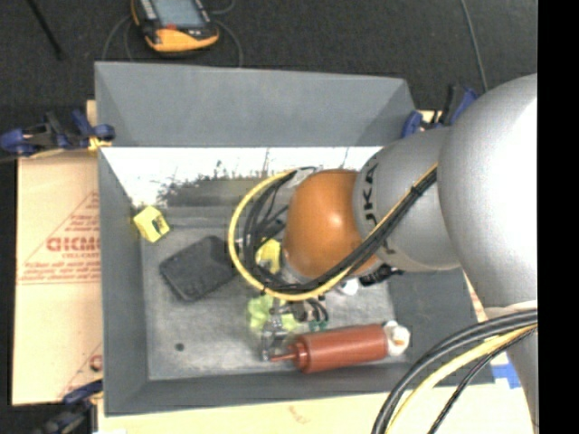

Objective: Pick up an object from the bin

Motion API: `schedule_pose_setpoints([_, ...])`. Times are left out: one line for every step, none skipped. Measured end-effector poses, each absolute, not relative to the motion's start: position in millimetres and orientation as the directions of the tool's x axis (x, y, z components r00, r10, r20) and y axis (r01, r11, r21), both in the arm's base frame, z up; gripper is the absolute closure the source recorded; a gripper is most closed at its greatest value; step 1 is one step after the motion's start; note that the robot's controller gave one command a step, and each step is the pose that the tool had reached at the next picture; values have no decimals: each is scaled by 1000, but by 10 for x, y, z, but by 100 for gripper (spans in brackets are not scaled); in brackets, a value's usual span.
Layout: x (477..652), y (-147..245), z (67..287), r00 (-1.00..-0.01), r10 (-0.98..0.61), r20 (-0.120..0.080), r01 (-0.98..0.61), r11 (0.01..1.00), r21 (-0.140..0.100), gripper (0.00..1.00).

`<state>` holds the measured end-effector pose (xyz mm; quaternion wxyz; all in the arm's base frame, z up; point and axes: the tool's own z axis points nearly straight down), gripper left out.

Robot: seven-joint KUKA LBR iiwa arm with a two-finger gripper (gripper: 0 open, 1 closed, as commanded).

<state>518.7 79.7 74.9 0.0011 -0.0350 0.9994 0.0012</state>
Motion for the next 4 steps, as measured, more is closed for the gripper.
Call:
schedule_pose_setpoints([5193,799,759,-998,-68,-4,-68,998,3,100])
schedule_pose_setpoints([5193,799,759,-998,-68,-4,-68,998,3,100])
schedule_pose_setpoints([4841,166,826,-992,-123,-6,-123,992,0,0])
schedule_pose_setpoints([4838,169,825,-993,-121,-5,-121,993,1,100])
